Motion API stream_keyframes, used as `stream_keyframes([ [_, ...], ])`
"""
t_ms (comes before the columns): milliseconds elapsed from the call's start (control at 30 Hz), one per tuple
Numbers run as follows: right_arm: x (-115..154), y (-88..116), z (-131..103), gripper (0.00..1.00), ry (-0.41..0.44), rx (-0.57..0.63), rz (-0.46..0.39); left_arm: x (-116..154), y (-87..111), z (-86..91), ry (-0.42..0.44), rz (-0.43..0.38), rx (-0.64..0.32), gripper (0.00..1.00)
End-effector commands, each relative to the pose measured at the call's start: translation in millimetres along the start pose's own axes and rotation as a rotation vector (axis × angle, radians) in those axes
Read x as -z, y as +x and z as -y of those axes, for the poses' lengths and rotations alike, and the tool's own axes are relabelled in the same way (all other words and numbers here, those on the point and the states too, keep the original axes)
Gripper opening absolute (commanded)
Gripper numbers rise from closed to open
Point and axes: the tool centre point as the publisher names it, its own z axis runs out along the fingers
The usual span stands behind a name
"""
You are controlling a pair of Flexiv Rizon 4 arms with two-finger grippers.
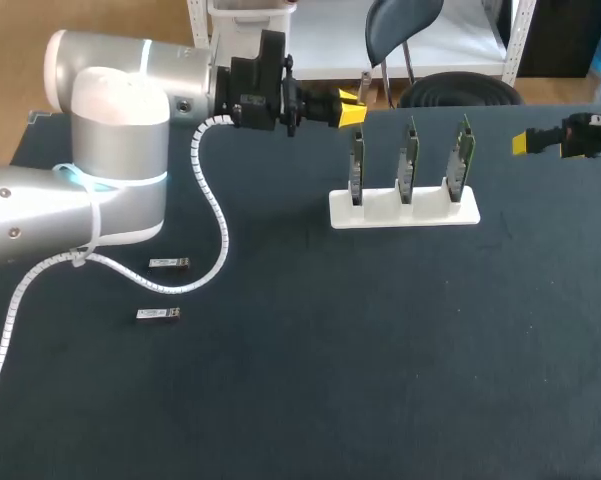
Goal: Pick up the optical module with the left hand, and insert it into the network port with the right hand.
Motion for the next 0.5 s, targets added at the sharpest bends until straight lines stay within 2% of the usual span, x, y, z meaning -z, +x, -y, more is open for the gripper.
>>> stream_keyframes([
  [33,0.0,0.0,0.0,1.0,0.0,0.0,0.0,0.7,0.4,2.5,-0.008,0.003,0.0,0.0],
  [200,4.2,-17.6,5.3,1.0,-0.066,0.1,-0.009,0.7,0.4,2.5,-0.008,0.003,0.0,0.0],
  [500,5.7,-62.2,0.8,1.0,-0.358,0.439,-0.117,0.7,0.4,2.5,-0.008,0.003,0.0,0.0],
])
